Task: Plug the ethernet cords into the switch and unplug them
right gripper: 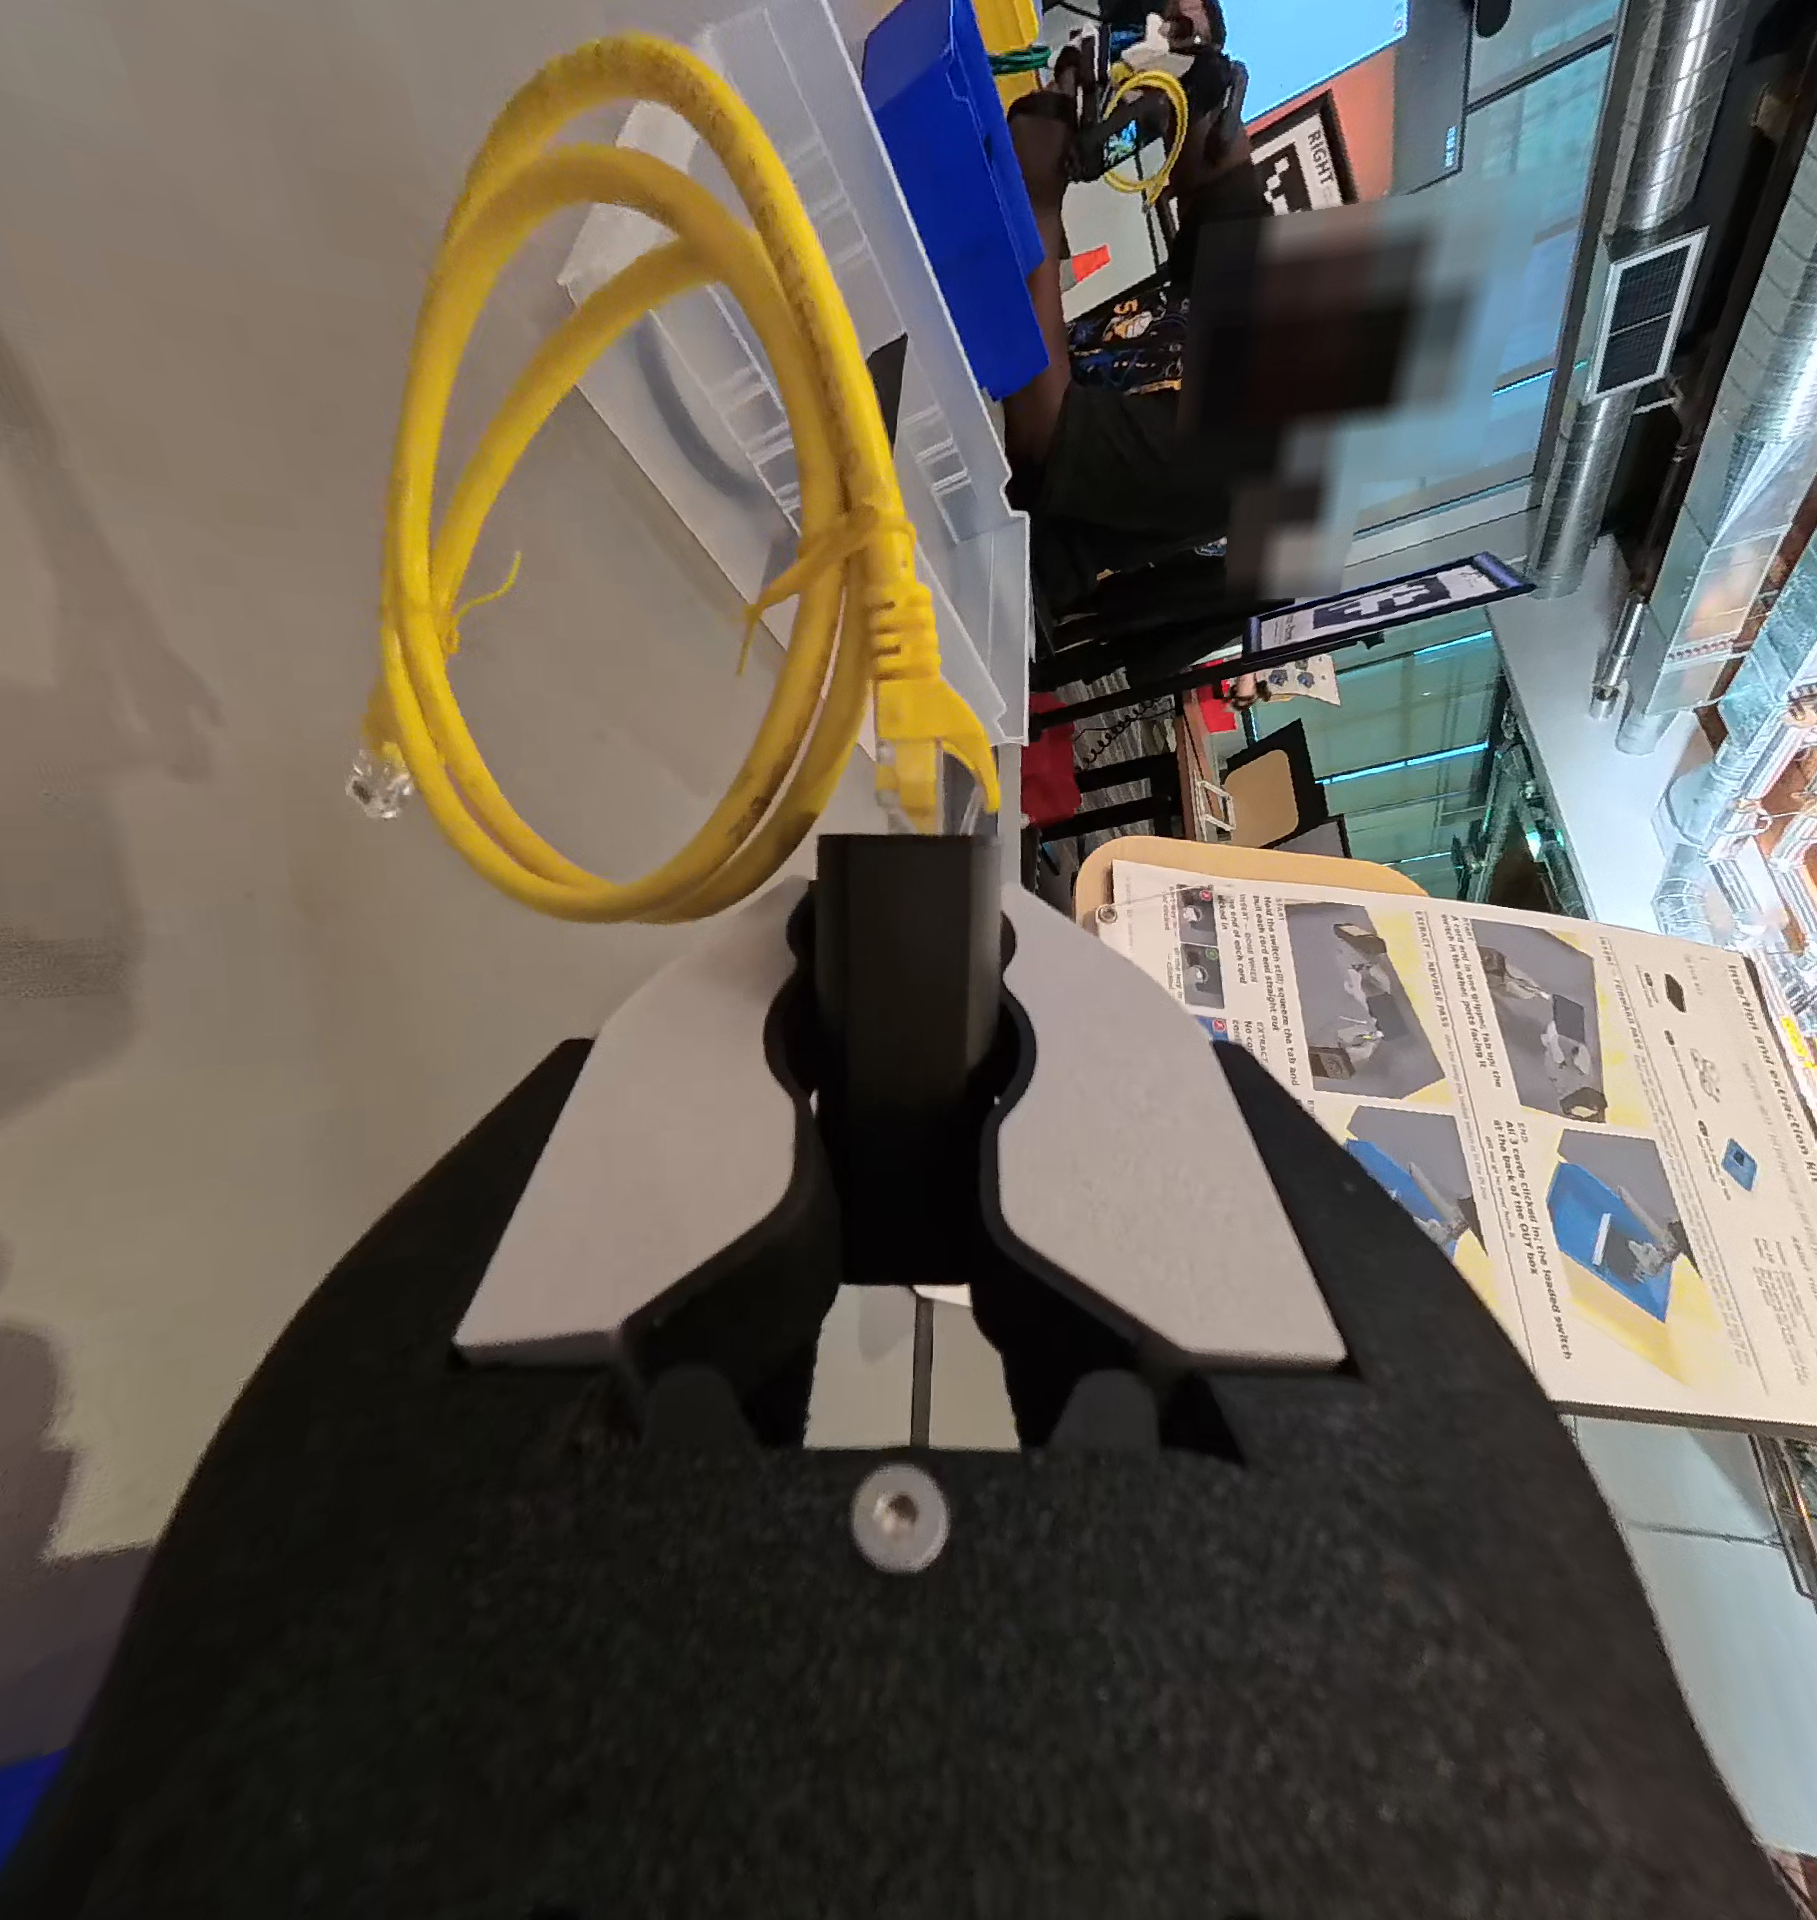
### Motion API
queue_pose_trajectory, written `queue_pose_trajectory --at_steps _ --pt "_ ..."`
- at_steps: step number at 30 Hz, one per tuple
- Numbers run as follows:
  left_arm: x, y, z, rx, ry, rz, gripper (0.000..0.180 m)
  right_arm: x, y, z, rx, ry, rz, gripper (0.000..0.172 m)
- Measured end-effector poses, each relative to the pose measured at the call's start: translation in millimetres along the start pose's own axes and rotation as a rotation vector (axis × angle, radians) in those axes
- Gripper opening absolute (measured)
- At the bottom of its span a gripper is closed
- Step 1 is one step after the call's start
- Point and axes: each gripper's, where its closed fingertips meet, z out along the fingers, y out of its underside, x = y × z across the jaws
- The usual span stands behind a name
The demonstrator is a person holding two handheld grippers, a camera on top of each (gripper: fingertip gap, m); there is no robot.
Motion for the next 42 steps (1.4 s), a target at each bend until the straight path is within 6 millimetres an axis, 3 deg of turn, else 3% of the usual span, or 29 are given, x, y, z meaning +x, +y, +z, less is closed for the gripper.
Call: queue_pose_trajectory --at_steps 3,7,11,17,21,25,27,32,37,42 --pt "-64 26 -8 -0.065 -0.102 -0.163 0.009 -1 6 1 -0.023 -0.002 0.0 0.026" --pt "-88 45 -9 -0.121 -0.103 -0.317 0.009 -1 15 2 -0.038 -0.001 0.015 0.025" --pt "-90 56 -18 -0.2 -0.113 -0.352 0.01 0 18 1 -0.051 0.006 0.012 0.026" --pt "-131 86 -45 -0.349 -0.511 -0.212 0.016 -2 15 3 -0.049 -0.001 0.004 0.026" --pt "-126 83 -50 -0.163 -0.76 -0.223 0.036 -6 11 6 -0.036 -0.013 0.009 0.026" --pt "-114 87 -60 0.231 -1.212 -0.225 0.046 -9 8 9 -0.041 -0.025 -0.008 0.026" --pt "-101 93 -50 0.374 -1.309 -0.253 0.05 -12 6 10 -0.034 -0.036 -0.002 0.026" --pt "-97 91 -41 0.442 -1.637 -0.135 0.045 -13 4 9 -0.008 -0.044 0.026 0.026" --pt "-114 112 -24 0.426 -1.592 -0.346 0.052 -12 -3 6 0.036 -0.044 0.062 0.026" --pt "-126 117 -26 0.461 -1.557 -0.419 0.056 -15 1 8 0.027 -0.057 0.072 0.026"
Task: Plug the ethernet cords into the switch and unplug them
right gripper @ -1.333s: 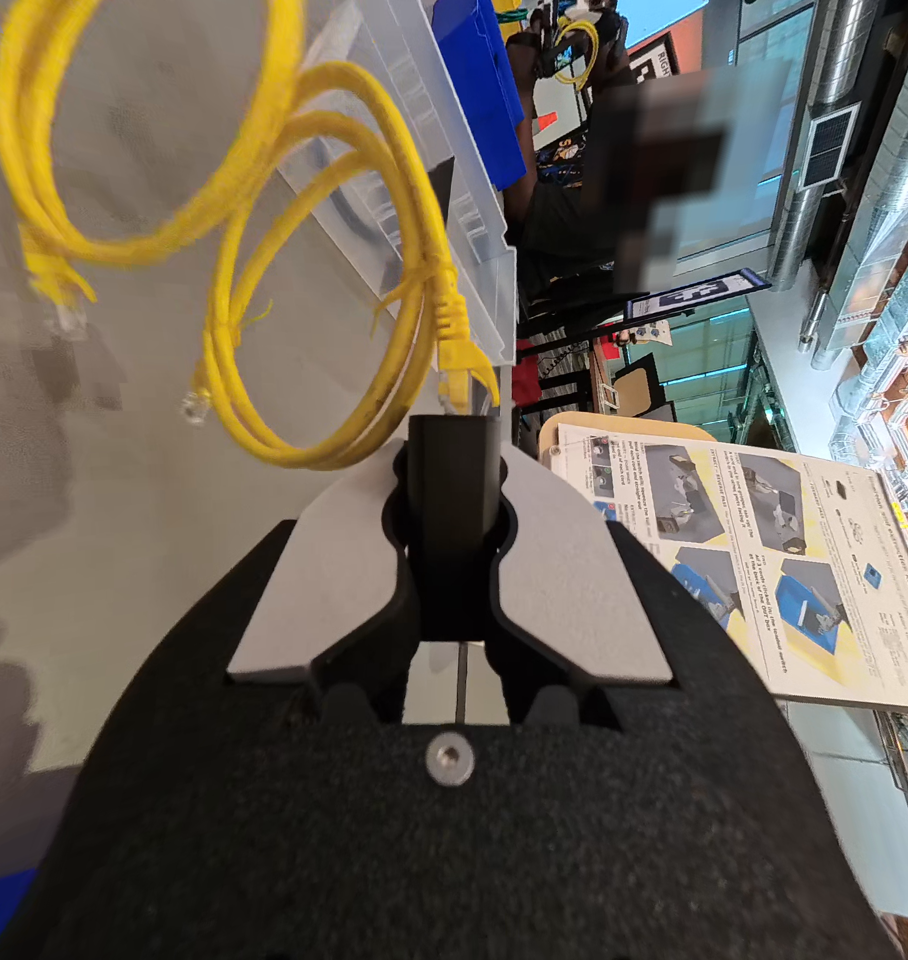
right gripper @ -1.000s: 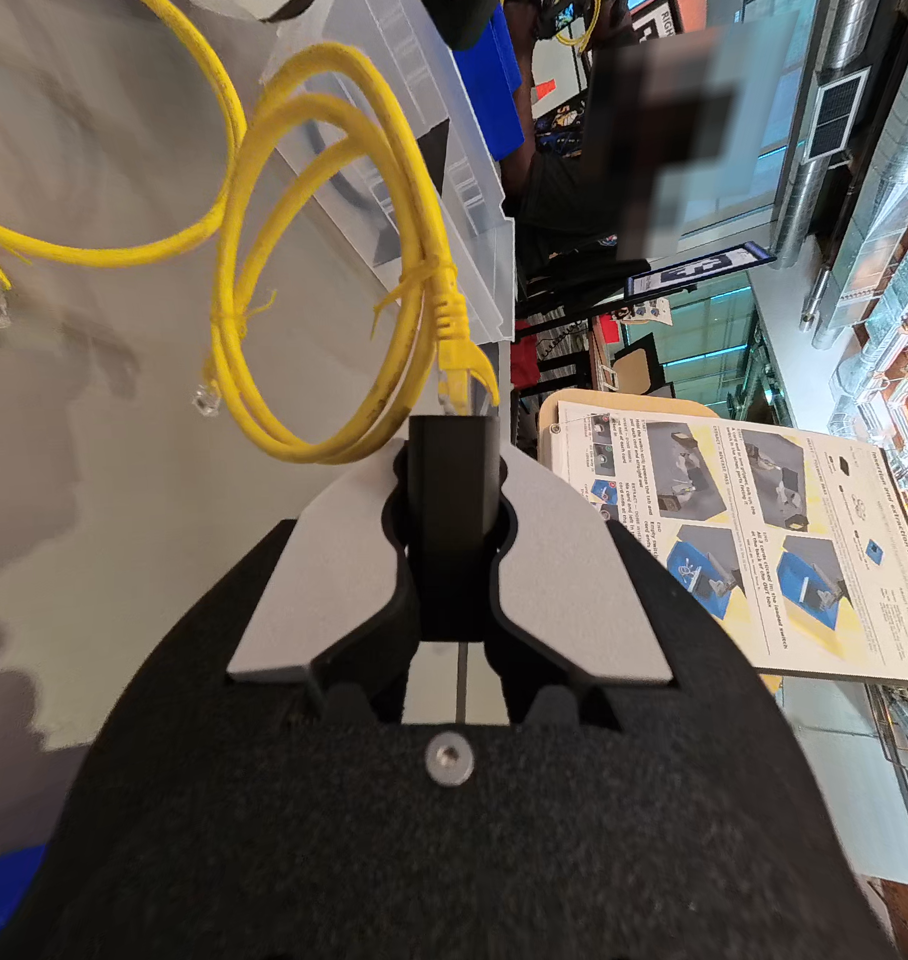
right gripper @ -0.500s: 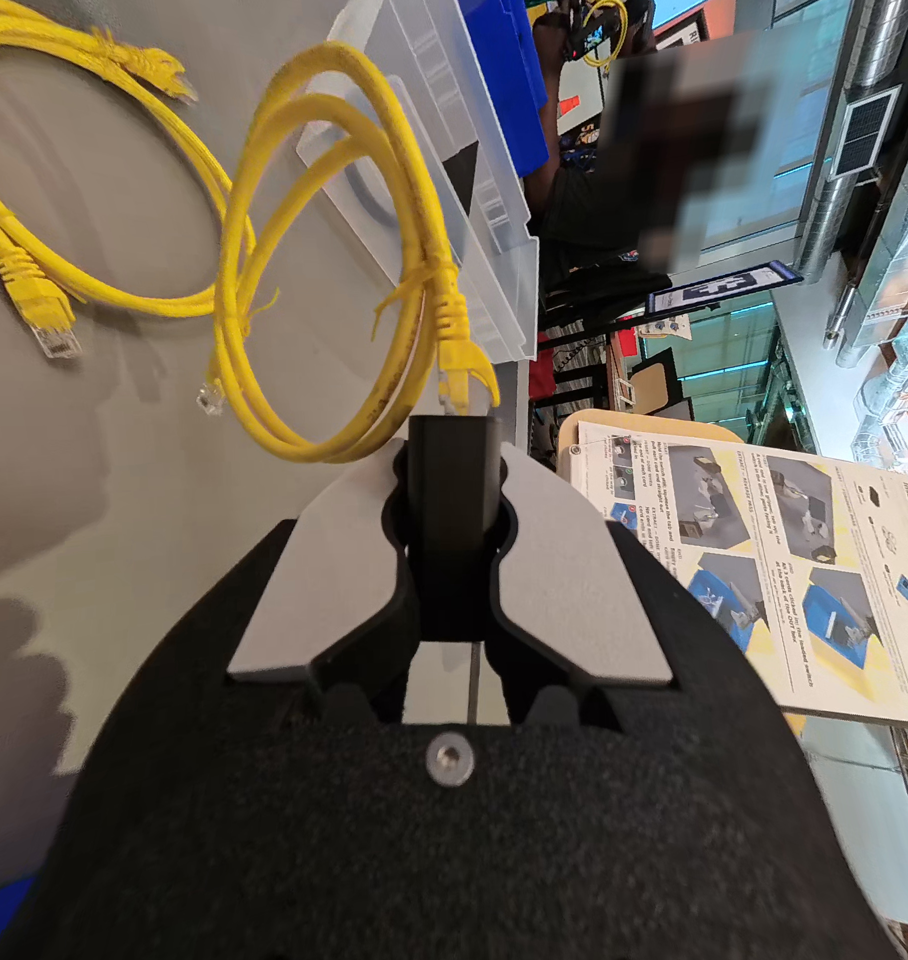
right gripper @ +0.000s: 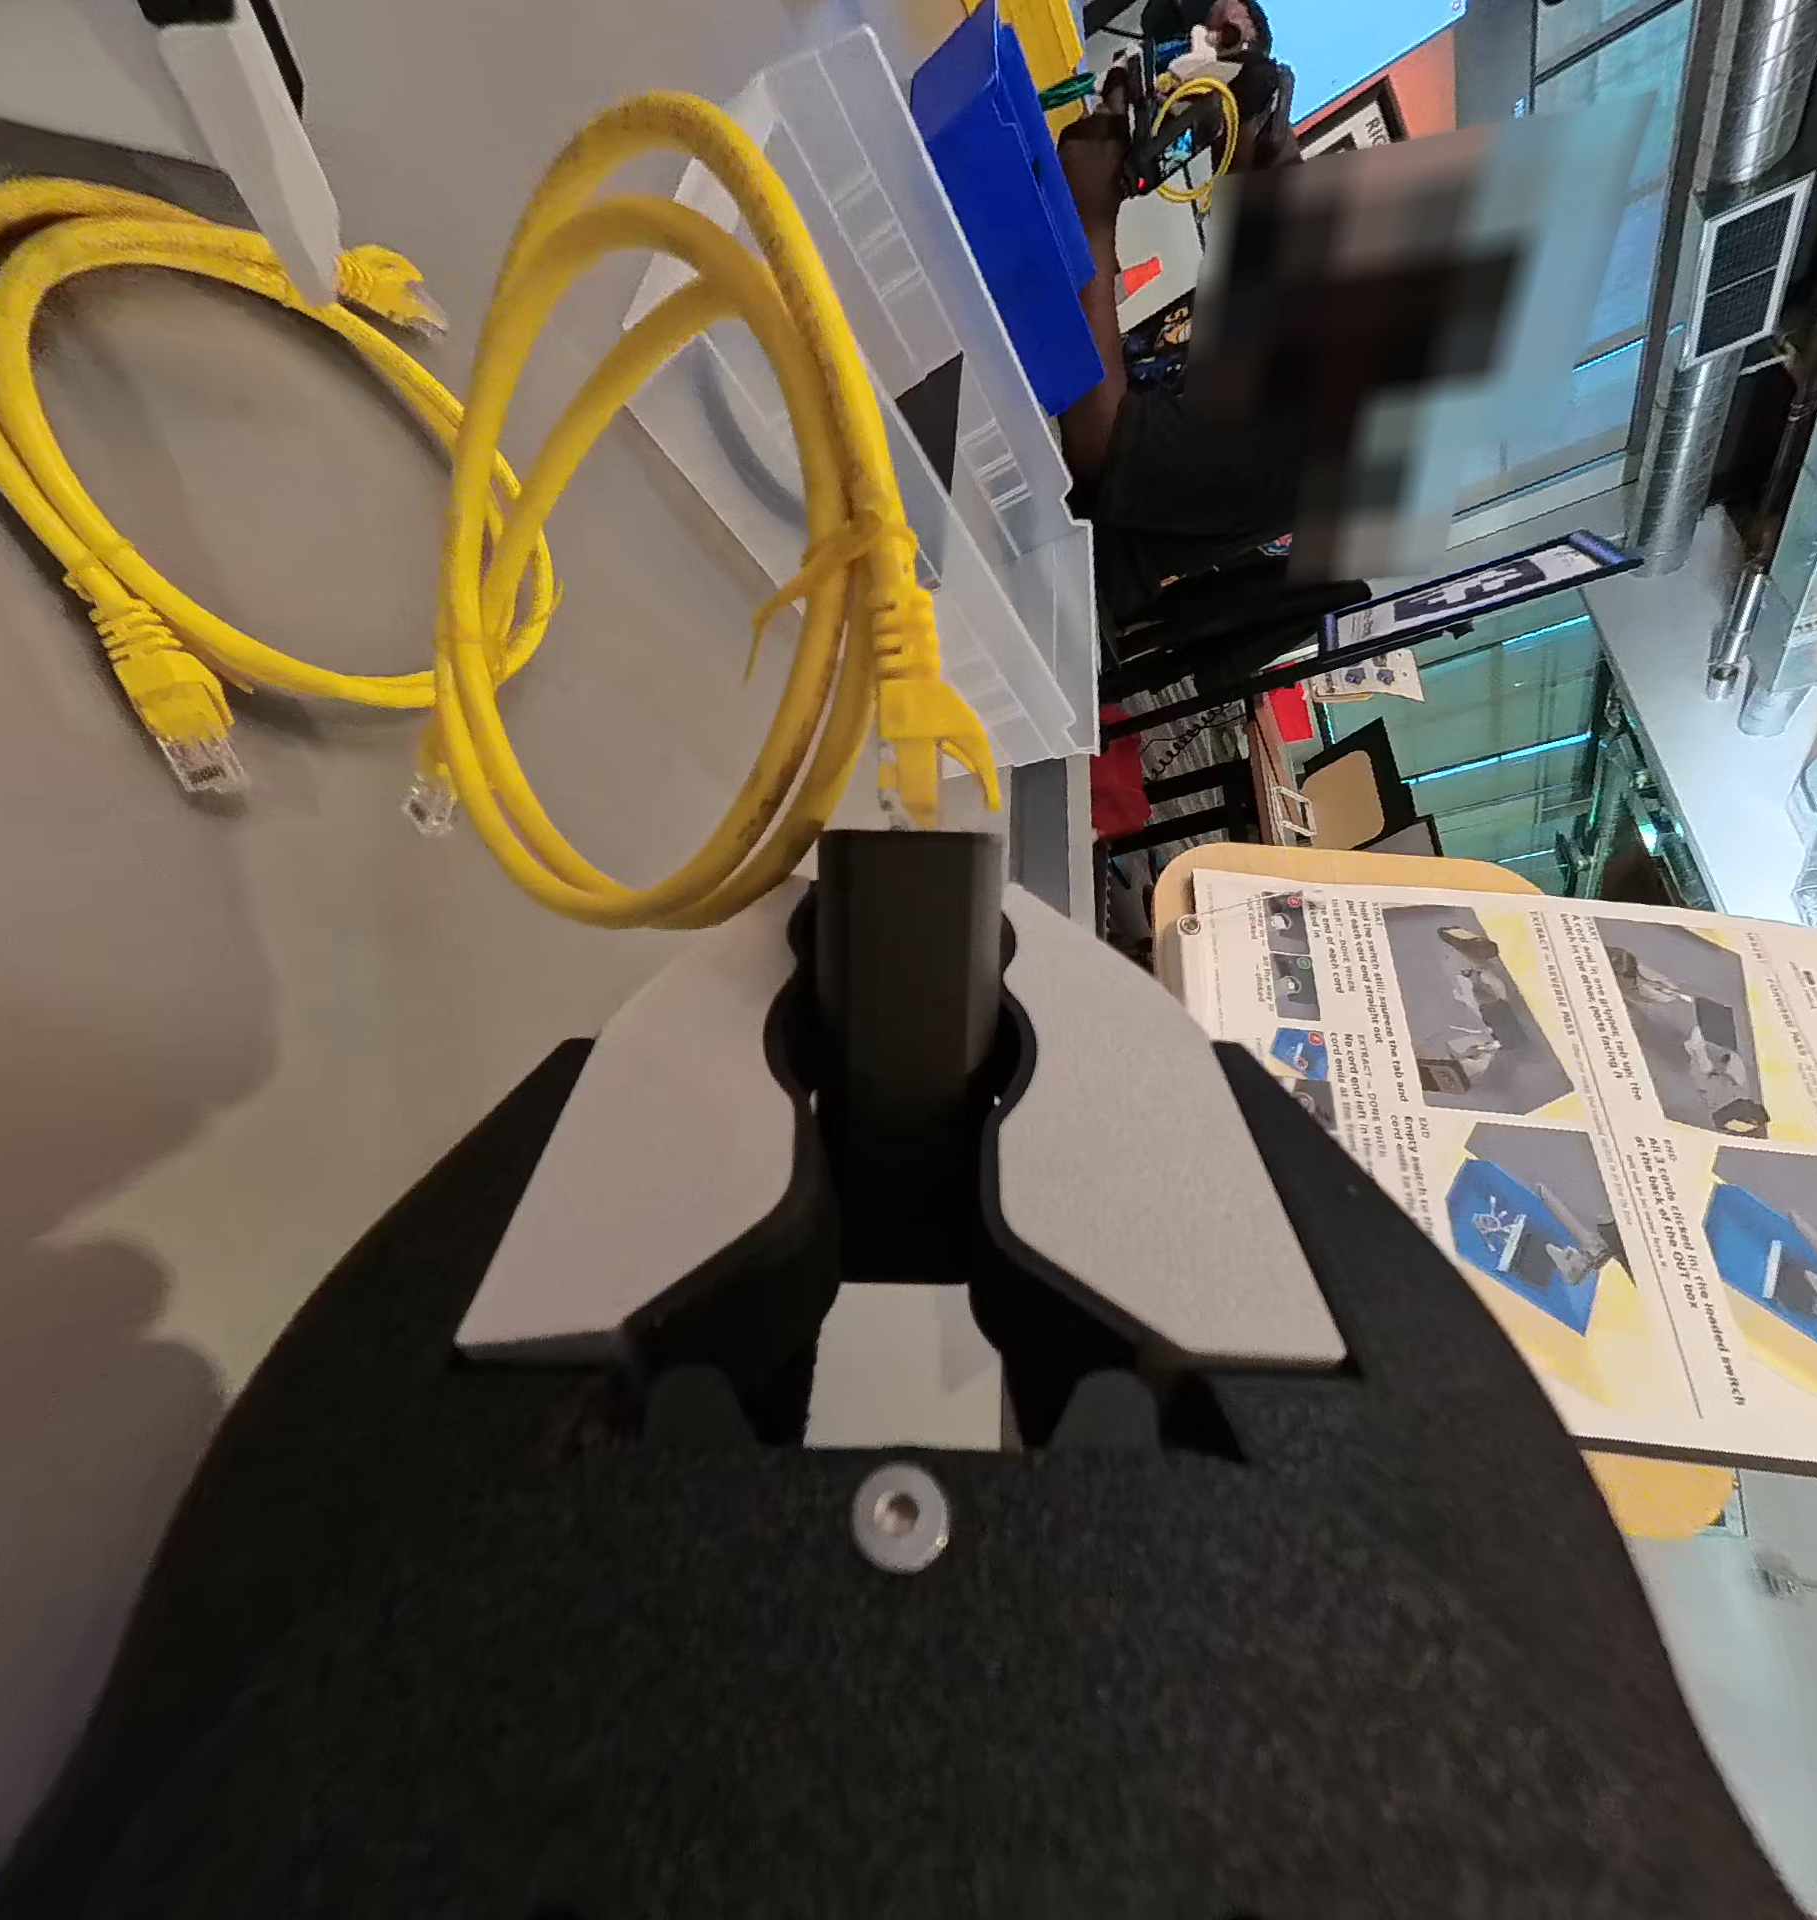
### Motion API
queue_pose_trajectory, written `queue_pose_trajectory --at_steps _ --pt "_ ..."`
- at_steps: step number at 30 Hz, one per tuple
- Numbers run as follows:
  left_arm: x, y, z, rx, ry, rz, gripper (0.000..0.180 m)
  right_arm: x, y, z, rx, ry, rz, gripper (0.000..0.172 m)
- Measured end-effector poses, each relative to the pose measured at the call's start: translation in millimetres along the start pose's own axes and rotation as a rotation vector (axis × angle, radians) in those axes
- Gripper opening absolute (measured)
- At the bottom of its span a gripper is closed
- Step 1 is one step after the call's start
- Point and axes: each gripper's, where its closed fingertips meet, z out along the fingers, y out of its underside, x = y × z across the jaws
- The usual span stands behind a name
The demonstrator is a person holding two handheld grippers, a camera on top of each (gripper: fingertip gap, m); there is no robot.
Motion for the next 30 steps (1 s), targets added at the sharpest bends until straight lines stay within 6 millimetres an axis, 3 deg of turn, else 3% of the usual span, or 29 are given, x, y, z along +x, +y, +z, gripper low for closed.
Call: queue_pose_trajectory --at_steps 4,7,8,11,14,18,22,24,26,30 --pt "1 -3 7 -0.001 -0.025 0.003 0.052 -3 4 2 -0.003 -0.014 0.014 0.026" --pt "2 -3 12 -0.021 -0.021 0.01 0.022 -4 6 3 -0.006 -0.021 0.022 0.026" --pt "5 -4 13 -0.02 0.029 0.006 0.013 -5 6 3 -0.005 -0.022 0.023 0.026" --pt "28 0 12 -0.076 0.29 -0.066 0.011 -6 7 4 -0.006 -0.028 0.026 0.026" --pt "24 4 12 -0.171 0.263 -0.038 0.025 -7 8 5 -0.012 -0.031 0.028 0.026" --pt "23 -1 5 -0.145 0.213 0.062 0.037 -7 9 5 -0.012 -0.034 0.034 0.026" --pt "29 1 11 -0.131 0.109 0.08 0.038 -7 10 5 -0.011 -0.035 0.04 0.026" --pt "34 1 14 -0.104 0.079 0.094 0.048 -7 10 4 -0.011 -0.034 0.04 0.026" --pt "43 1 16 -0.079 0.102 0.077 0.055 -7 10 4 -0.01 -0.035 0.042 0.025" --pt "52 4 24 -0.087 0.108 0.044 0.055 -5 10 2 -0.006 -0.031 0.047 0.025"
